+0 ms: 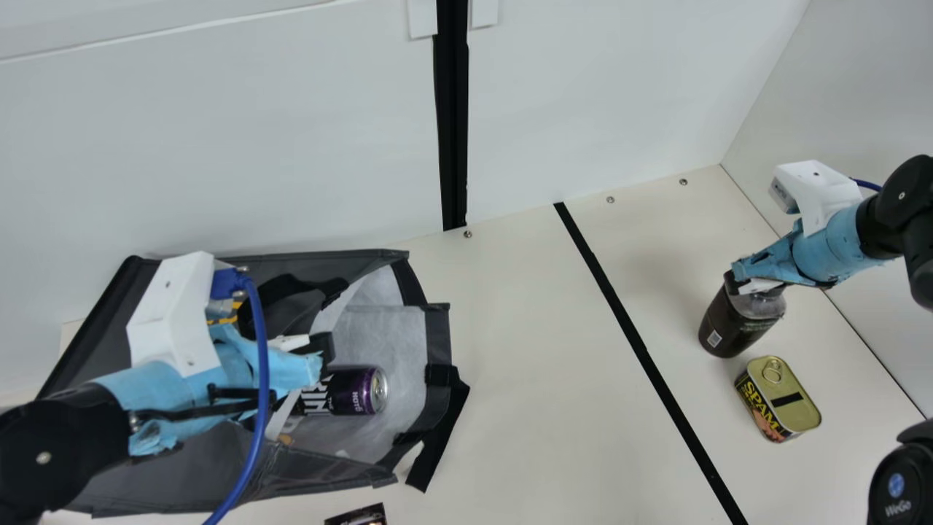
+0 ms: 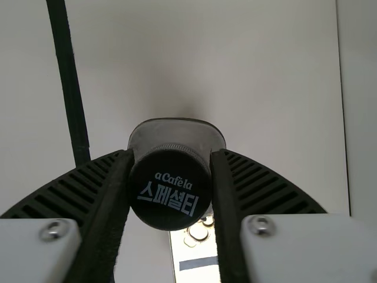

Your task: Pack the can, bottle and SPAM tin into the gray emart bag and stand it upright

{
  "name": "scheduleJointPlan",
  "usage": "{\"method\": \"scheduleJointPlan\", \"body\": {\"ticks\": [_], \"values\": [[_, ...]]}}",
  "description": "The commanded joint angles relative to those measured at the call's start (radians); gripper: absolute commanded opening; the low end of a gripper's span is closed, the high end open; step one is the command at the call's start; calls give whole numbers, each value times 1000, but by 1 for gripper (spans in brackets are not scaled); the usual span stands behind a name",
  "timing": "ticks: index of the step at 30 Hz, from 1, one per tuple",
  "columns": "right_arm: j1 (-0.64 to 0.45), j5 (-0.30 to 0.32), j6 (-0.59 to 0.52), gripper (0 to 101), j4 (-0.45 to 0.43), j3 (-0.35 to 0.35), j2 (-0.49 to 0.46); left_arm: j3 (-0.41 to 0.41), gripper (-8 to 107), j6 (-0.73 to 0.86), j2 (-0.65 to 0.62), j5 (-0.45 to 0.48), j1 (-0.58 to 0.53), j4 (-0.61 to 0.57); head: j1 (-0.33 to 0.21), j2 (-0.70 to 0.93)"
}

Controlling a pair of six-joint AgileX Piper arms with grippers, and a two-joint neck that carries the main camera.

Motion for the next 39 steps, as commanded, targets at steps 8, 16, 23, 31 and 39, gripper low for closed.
{"method": "scheduleJointPlan", "body": {"ticks": [8,16,23,31,39], "values": [[0,7,-22,0,18,-10,13,0,-8,0,0,0,0,0,-21,-2],[-2,30,-86,0,64,-48,8,0,-8,0,0,0,0,0,-21,-2],[1,59,-164,0,114,-85,-1,0,-8,0,0,0,0,0,-21,-2],[8,70,-257,0,179,-68,-18,0,-8,0,0,0,0,0,-21,-2],[26,70,-341,0,234,-6,-58,0,-8,0,0,0,0,0,-21,-2]]}}
